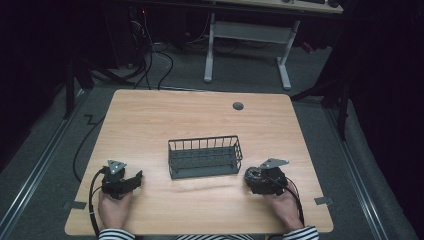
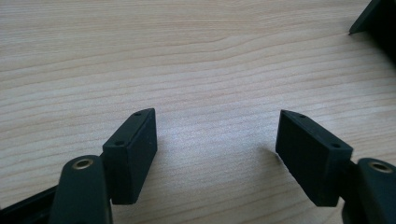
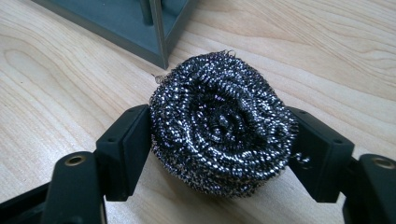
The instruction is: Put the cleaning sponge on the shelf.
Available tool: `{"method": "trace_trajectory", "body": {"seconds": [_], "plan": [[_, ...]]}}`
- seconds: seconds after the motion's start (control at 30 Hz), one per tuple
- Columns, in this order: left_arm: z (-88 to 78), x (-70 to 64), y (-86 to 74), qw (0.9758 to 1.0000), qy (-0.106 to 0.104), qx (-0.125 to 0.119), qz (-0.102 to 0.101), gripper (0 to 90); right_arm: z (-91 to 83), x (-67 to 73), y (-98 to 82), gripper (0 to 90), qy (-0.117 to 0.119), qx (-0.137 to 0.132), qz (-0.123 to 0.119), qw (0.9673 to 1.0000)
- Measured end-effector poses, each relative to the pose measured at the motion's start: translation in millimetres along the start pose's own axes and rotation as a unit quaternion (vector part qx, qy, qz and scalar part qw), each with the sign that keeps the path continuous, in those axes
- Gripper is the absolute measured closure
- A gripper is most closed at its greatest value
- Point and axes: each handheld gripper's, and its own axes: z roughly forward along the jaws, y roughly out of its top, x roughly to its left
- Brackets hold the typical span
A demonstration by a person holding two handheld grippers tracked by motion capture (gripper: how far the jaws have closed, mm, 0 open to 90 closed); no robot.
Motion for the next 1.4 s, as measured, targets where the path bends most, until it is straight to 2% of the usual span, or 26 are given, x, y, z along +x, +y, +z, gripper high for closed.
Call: {"method": "trace_trajectory", "body": {"seconds": [0.4,0.77,1.03,1.4], "plan": [[-0.1,0.3,0.0,1.0000,-0.001,0.000,-0.001,29.7,-13.1,-3.0,-2.7,30.6,0.012,-0.029,0.009,0.9995],[-0.2,0.4,0.0,1.0000,-0.002,0.000,-0.001,29.6,-38.1,-3.6,6.5,30.8,0.022,-0.062,0.009,0.9978],[-0.1,0.8,0.0,1.0000,-0.003,-0.001,-0.002,29.4,-62.7,-5.7,28.2,30.8,0.035,-0.083,0.002,0.9959],[-0.1,0.9,0.0,1.0000,-0.004,-0.001,-0.002,29.3,-79.0,-5.4,69.9,30.8,0.069,-0.096,-0.020,0.9928]]}}
